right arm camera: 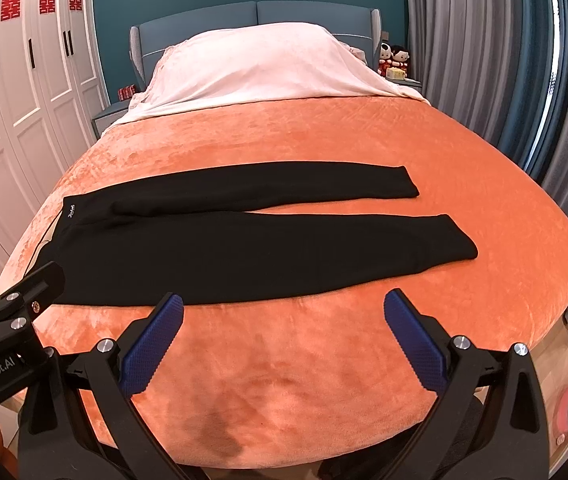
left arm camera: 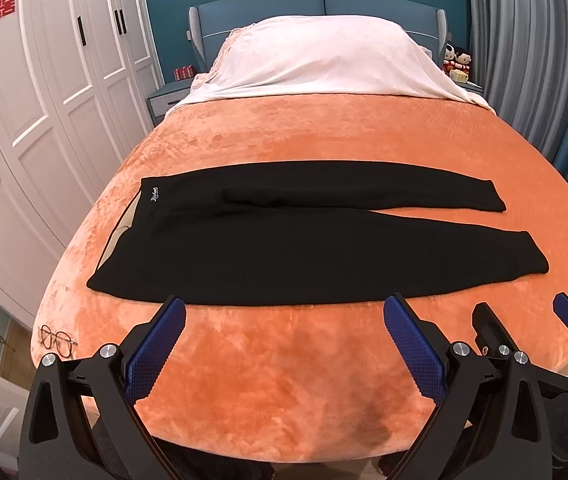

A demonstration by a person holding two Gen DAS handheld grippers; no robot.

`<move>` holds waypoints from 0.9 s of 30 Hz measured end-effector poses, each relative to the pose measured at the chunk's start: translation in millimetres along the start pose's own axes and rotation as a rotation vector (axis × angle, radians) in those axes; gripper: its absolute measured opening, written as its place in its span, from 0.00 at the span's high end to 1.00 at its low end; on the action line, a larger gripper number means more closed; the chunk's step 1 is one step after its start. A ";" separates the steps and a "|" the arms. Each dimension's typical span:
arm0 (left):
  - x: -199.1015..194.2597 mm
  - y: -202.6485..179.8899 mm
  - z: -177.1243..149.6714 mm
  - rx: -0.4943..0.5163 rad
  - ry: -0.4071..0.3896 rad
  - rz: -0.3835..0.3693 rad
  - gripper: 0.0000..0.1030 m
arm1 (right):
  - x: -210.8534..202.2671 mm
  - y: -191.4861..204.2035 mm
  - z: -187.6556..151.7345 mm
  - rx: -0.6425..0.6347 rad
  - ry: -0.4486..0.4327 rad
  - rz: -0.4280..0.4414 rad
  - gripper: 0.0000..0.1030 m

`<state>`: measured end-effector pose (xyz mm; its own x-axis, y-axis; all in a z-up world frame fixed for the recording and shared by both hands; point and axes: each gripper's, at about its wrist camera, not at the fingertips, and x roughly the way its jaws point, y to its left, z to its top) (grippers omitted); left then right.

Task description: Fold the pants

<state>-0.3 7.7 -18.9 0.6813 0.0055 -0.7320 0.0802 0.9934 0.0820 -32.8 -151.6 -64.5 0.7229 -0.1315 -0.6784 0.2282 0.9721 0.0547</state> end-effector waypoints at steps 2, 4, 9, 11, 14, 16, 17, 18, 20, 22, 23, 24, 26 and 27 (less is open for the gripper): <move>3.1 0.1 0.0 0.000 0.005 0.001 0.05 | 2.1 -0.3 0.0 -0.002 0.007 -0.001 0.04; 6.1 0.4 0.5 -0.001 0.011 0.001 0.05 | 6.1 0.0 1.4 -0.002 0.016 -0.001 0.04; 16.9 1.2 4.5 -0.008 0.030 0.002 0.05 | 14.8 -0.8 3.4 -0.001 0.034 -0.002 0.04; 22.6 4.0 5.8 -0.015 0.038 0.004 0.05 | 20.4 -2.0 4.7 0.001 0.046 0.002 0.04; 36.4 11.7 9.9 -0.028 0.053 0.011 0.05 | 36.9 -8.9 8.8 0.016 0.080 0.018 0.04; 51.5 22.1 15.7 -0.044 0.074 0.004 0.05 | 59.4 -24.7 14.4 0.036 0.116 0.031 0.04; 61.9 30.5 20.0 -0.061 0.092 0.002 0.05 | 69.8 -33.2 17.9 0.045 0.131 0.027 0.04; 73.5 40.4 25.6 -0.084 0.112 0.002 0.05 | 84.2 -46.2 22.8 0.057 0.148 0.016 0.04; 95.3 60.0 38.3 -0.129 0.134 0.012 0.05 | 112.6 -73.2 34.0 0.090 0.184 -0.004 0.04; 119.4 79.7 51.3 -0.155 0.142 0.049 0.05 | 140.1 -102.3 47.2 0.136 0.210 -0.030 0.04; 130.3 87.5 57.2 -0.163 0.146 0.064 0.05 | 156.6 -122.2 57.2 0.171 0.215 -0.041 0.04; 144.6 98.0 63.8 -0.173 0.153 0.079 0.05 | 168.4 -135.4 65.6 0.191 0.220 -0.059 0.04; 173.7 118.6 76.3 -0.190 0.177 0.097 0.05 | 199.4 -164.0 86.4 0.230 0.227 -0.080 0.04; 187.9 129.2 82.2 -0.192 0.188 0.108 0.05 | 213.5 -173.8 96.6 0.239 0.229 -0.082 0.04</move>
<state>197.9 127.7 -90.2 0.5300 0.1157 -0.8401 -0.1369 0.9893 0.0498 145.0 -367.4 -148.1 0.5364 -0.1343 -0.8332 0.4459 0.8833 0.1446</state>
